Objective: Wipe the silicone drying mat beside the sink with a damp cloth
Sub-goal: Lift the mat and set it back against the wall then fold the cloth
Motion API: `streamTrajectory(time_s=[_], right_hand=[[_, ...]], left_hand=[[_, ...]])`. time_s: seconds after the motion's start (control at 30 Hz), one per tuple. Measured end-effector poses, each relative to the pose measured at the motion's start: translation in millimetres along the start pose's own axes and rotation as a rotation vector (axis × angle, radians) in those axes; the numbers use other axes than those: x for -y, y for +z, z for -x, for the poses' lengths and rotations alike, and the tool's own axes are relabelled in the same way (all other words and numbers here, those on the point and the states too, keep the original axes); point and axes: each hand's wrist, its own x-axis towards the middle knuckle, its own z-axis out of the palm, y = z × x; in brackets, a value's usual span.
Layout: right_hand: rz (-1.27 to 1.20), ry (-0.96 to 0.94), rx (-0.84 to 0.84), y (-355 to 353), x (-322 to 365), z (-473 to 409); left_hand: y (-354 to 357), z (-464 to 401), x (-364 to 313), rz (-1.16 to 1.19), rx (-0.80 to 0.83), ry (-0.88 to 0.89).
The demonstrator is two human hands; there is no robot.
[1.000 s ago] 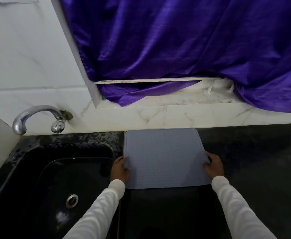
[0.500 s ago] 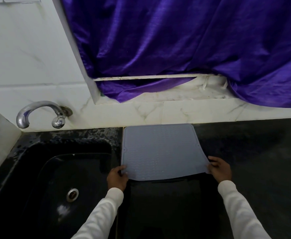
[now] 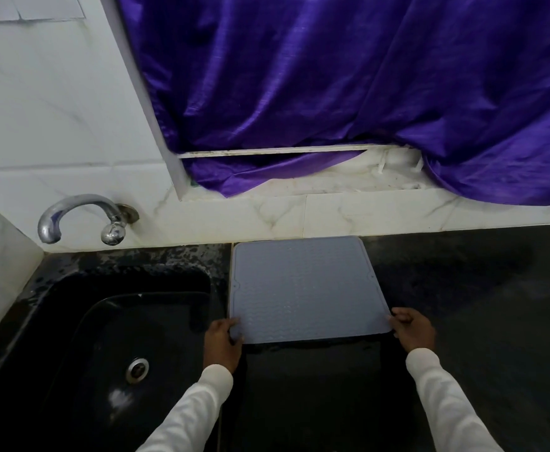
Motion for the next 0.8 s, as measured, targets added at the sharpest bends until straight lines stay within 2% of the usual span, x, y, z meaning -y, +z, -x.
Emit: streamTrajectory(time_s=[0.17, 0.23, 0.3, 0.4, 0.5, 0.57, 0.7, 0.8], right_hand=[[0.322, -0.236, 0.042, -6.2, 0.9, 20.0], [0.341, -0.308, 0.057, -4.7, 1.5, 38.9], [0.289, -0.33, 0.11, -3.7, 4.8, 63.7], [0.261, -0.391, 0.337, -2.9, 4.2, 107.8], [0.328, -0.454, 0.639, -12.9, -2.0, 154.2], [0.367, -0.507, 0.765, -18.3, -10.5, 180.3], [0.52, -0.717, 0.831, -10.6, -36.1, 227.0], [0.623, -0.83, 0.775, 1.8, -58.5, 255.6]], left_hand=[[-7.7, 17.9, -11.6, -0.206, 0.005, 0.118], [-8.8, 26.3, -11.2, -0.213, 0.002, 0.157], [-13.1, 44.3, -16.6, -0.113, 0.014, 0.157], [-17.8, 92.9, -21.1, 0.059, 0.165, 0.153], [-15.3, 149.6, -6.2, 0.113, 0.34, 0.246], [-13.5, 180.5, 9.1, 0.088, 0.437, 0.329], [-12.0, 217.6, 23.6, -0.175, 0.499, 0.556], [-5.7, 229.9, 27.6, -0.268, 0.462, 0.65]])
